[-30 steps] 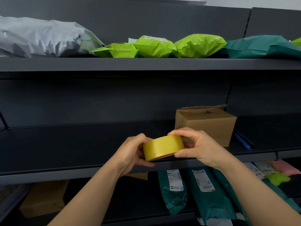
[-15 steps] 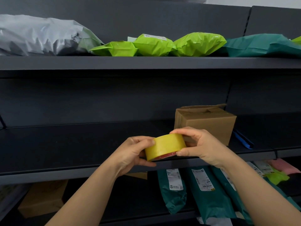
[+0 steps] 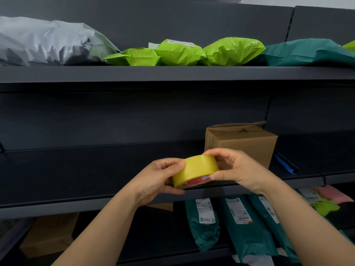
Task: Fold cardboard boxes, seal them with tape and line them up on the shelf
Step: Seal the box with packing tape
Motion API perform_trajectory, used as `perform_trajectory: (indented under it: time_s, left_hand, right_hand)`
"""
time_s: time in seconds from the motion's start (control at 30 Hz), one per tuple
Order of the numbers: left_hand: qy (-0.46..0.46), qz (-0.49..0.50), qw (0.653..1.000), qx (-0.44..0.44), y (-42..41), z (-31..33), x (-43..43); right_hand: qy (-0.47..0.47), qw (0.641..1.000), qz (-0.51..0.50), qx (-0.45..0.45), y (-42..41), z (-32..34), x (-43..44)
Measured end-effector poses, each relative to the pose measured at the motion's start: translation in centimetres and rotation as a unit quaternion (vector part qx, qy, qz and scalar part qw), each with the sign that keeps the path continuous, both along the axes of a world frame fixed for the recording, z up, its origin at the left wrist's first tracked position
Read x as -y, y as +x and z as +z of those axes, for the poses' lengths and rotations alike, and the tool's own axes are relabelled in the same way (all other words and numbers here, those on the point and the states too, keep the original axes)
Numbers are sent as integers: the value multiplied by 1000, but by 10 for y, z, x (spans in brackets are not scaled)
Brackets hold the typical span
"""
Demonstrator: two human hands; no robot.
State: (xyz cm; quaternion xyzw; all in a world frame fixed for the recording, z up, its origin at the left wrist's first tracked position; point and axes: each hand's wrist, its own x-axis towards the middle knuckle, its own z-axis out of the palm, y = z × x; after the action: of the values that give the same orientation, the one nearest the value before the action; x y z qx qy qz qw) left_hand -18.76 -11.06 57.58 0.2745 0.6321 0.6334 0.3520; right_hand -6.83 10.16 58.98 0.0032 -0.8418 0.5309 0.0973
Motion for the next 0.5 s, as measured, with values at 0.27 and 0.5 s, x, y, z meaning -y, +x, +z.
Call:
perform_trajectory:
  time_s: [0.27,0.5]
  left_hand:
    - [7,20,1000,2,0,2,-2]
    - [-5,42,999,2,0,2,-4]
  right_hand:
    - [-7,1000,13,5,-3,0,1]
    - [12,1000,7,-23,-2,-2,7]
